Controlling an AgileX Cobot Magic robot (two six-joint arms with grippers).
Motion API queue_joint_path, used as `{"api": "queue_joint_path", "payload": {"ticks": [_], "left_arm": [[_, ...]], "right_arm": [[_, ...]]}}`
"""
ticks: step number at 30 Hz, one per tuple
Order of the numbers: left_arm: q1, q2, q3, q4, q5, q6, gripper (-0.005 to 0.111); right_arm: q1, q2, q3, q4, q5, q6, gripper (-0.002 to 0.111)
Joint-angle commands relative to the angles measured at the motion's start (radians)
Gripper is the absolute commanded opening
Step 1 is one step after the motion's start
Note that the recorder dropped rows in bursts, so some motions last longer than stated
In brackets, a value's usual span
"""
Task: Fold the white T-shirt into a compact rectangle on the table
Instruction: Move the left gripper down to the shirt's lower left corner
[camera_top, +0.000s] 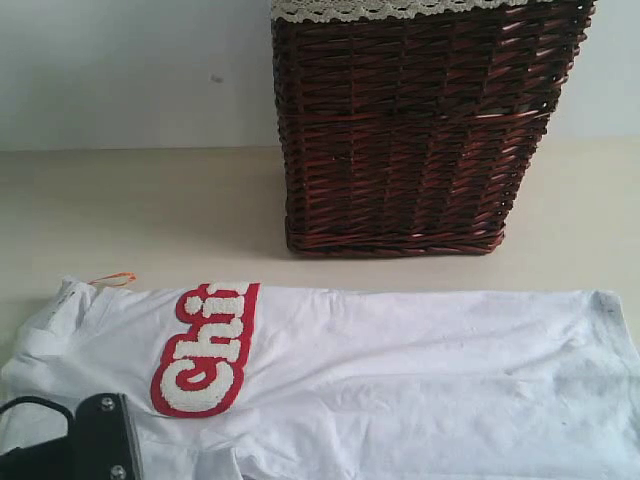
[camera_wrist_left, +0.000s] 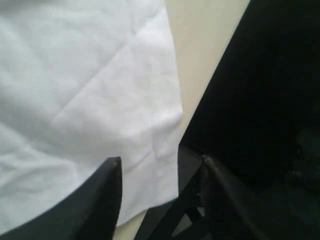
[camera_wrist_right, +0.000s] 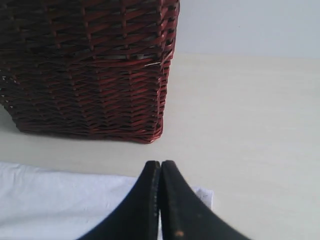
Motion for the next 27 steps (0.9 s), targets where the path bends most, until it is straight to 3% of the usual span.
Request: {"api": "queue_joint_path", "payload": {"ticks": [1,7,10,13,16,22,27], "left_arm": [[-0.129,0.083,0.005,-0.012,-0.168,-0.061,0.058],[-0.194,0.248,0.005,0.044,-0.345,-0.08,0.059],[-0.194,0.325,0.005,0.159,-0.361,-0.185,0.059],[-0.194,0.39,0.005,0.173,-0.356,-0.198,0.057],[-0.194,0.426,0.005,0.169,-0.348,-0.198,0.045],[-0.194,0.429,0.005,0.167,-0.285,-0.183,0.0],[-0.194,0.401,-0.022,0.167,-0.2,-0.163,0.0]], "right_arm": [[0.001,0.026,0.004,0.006,-0.013,-0.013,0.0],[0.001,0.05,0.004,0.009,-0.019,-0.023,0.0],[0.001,0.058,0.004,0.017,-0.019,-0.032,0.0],[0.001,0.067,0.004,0.019,-0.025,-0.032,0.0],[0.001,0.076,0.004,0.019,-0.027,-0.032,0.0],[0.001,0.078,0.004,0.019,-0.027,-0.032,0.0],[0.001,0.078,0.004,0.019,-0.027,-0.032,0.0]]}}
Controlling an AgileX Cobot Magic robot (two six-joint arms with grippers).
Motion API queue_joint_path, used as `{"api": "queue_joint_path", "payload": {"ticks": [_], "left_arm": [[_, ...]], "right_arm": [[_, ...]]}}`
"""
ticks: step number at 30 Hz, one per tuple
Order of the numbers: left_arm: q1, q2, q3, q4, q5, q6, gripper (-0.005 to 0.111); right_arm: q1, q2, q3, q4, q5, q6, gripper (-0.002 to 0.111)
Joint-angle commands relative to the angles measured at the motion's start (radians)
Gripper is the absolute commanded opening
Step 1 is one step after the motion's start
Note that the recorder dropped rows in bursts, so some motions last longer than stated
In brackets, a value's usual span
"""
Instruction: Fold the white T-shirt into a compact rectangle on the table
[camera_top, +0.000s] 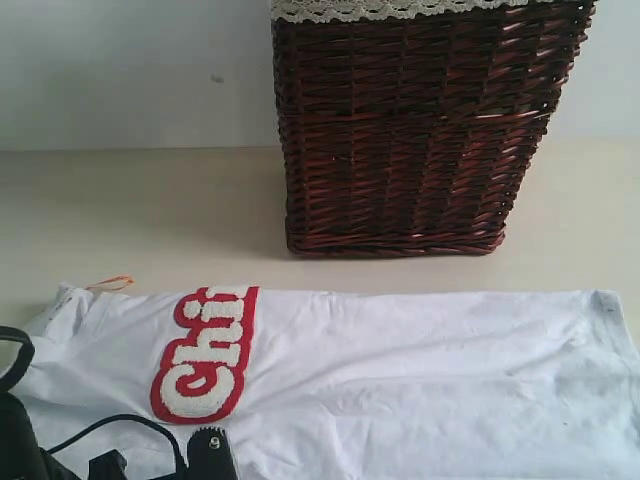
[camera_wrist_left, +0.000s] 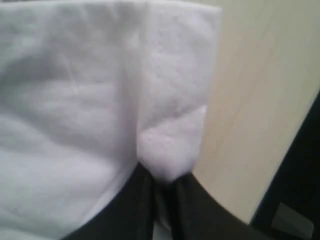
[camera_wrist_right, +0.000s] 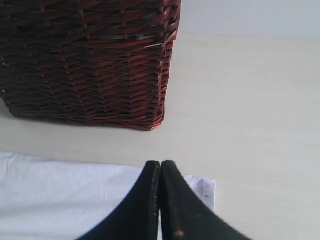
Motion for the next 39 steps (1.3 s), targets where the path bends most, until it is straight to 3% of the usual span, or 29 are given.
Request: {"api": "queue_joint_path", "payload": {"ticks": [1,7,14,18,21,26,29,35,39], "left_arm": [[-0.007,0.006,-0.015,-0.029,0.169,0.032,0.0],[-0.007,-0.068,-0.142,0.002,0.365,0.115,0.0],[-0.007,-0.111,-0.271,0.324,0.434,0.129,0.0],[-0.007,-0.108,-0.28,0.535,0.383,0.129,0.0],[-0.007,-0.092,-0.28,0.604,0.331,0.129,0.003],[-0.007,-0.051,-0.28,0.692,0.205,0.129,0.027],[-0.007,-0.018,-0.28,0.77,0.114,0.105,0.032],[-0.007,0.054,-0.28,1.068,0.09,-0.165,0.032],[-0.007,0.051,-0.28,1.108,0.092,-0.327,0.032]], "right_arm": [[0.001,0.003,0.004,0.003,-0.019,-0.008,0.0],[0.001,0.002,0.004,0.003,-0.024,-0.01,0.0],[0.001,0.002,0.004,0.003,-0.031,-0.01,0.0],[0.001,0.002,0.004,0.01,-0.029,-0.01,0.0],[0.001,0.002,0.004,0.05,-0.029,-0.024,0.0],[0.001,0.002,0.004,0.133,-0.027,-0.105,0.0],[0.001,0.002,0.004,0.137,-0.023,-0.105,0.0],[0.001,0.002,0.004,0.145,-0.017,-0.115,0.0],[0.001,0.002,0.004,0.156,-0.017,-0.121,0.0]]}}
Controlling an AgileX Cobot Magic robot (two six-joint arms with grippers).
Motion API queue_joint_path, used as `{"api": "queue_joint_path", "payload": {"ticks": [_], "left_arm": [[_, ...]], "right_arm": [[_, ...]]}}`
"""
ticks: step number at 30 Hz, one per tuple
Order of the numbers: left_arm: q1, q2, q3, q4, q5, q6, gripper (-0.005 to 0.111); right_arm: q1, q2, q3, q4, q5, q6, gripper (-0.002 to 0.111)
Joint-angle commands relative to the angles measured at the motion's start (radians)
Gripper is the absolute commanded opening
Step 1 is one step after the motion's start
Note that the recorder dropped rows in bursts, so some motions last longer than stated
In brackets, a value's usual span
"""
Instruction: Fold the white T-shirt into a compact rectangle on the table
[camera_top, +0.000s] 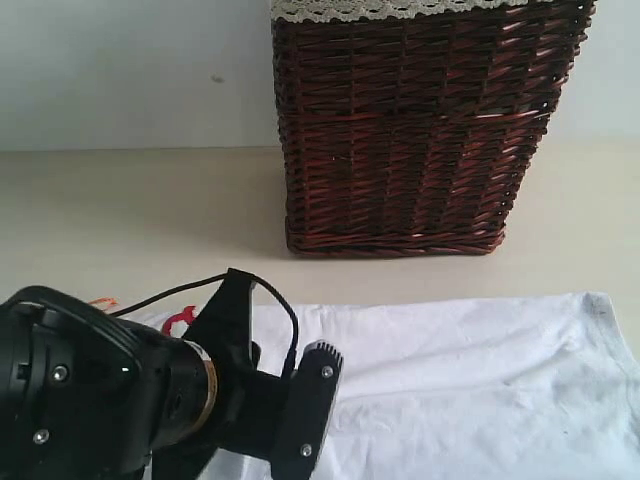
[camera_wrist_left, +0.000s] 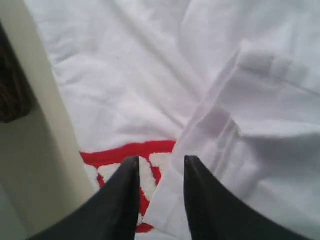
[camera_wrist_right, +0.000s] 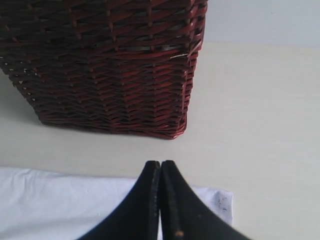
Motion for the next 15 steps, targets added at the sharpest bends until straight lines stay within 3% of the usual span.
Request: {"api": "queue_joint_path", "payload": {"ticks": [1,5,8,10,15], "left_arm": [[-0.005,-0.009,-0.005,0.06,-0.003,-0.19,0.032],[-0.003,-0.048,-0.005,0.006,0.082,-0.397,0.032],[0.033,-0.068,-0.005,-0.146,0.155,-0.404,0.032],[0.071,-0.072,-0.005,-0.296,0.163,-0.344,0.032],[0.15,-0.072,-0.005,-0.803,0.089,0.041,0.028]], "right_arm": [[0.001,0.002,0.004,0.011,-0.002,-0.014,0.0],[0.001,0.002,0.004,0.011,0.001,-0.014,0.0],[0.001,0.002,0.004,0.011,0.006,-0.014,0.0],[0.001,0.002,0.004,0.011,0.011,-0.016,0.0],[0.001,0.002,0.004,0.011,0.028,-0.016,0.0]]}}
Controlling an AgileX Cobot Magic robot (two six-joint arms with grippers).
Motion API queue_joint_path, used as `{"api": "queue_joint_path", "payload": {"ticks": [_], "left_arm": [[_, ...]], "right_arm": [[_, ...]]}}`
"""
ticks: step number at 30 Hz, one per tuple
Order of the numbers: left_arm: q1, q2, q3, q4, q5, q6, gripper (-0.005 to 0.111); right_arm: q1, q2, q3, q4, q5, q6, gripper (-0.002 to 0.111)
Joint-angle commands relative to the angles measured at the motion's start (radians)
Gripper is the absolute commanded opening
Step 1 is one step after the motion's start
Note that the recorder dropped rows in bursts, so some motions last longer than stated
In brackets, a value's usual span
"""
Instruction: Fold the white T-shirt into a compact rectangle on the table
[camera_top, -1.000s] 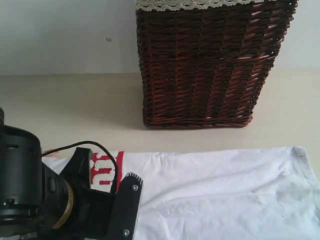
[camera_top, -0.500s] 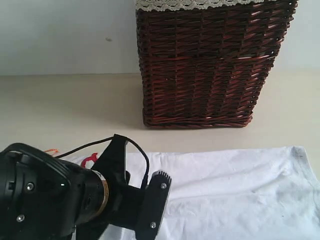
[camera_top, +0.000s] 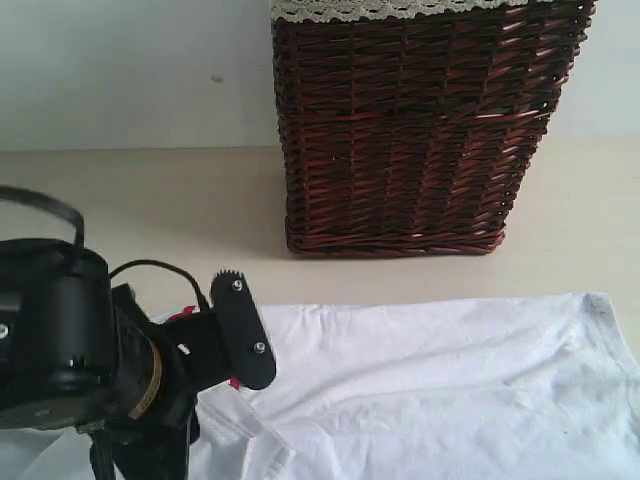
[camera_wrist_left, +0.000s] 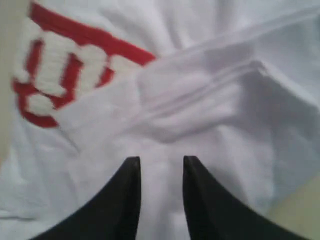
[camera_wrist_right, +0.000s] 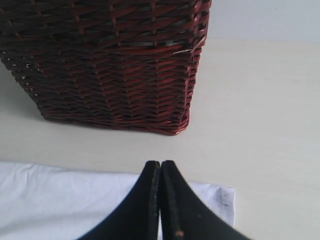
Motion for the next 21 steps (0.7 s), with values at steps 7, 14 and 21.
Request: {"api": "queue_joint_path", "payload": {"ticks": [7,14,21], "left_arm": [[0.048,0.033,-0.003,-0.451,-0.174,0.239,0.054],[0.048,0.133,-0.003,-0.457,-0.274,0.239,0.043],[0.048,0.112,-0.003,-0.465,-0.354,0.256,0.025]], "right_arm": [[0.001,0.002,0.004,0.023,0.02,-0.022,0.0],[0.001,0.002,0.004,0.053,0.014,-0.051,0.0],[0.001,0.002,0.004,0.053,0.003,-0.054,0.0]]}}
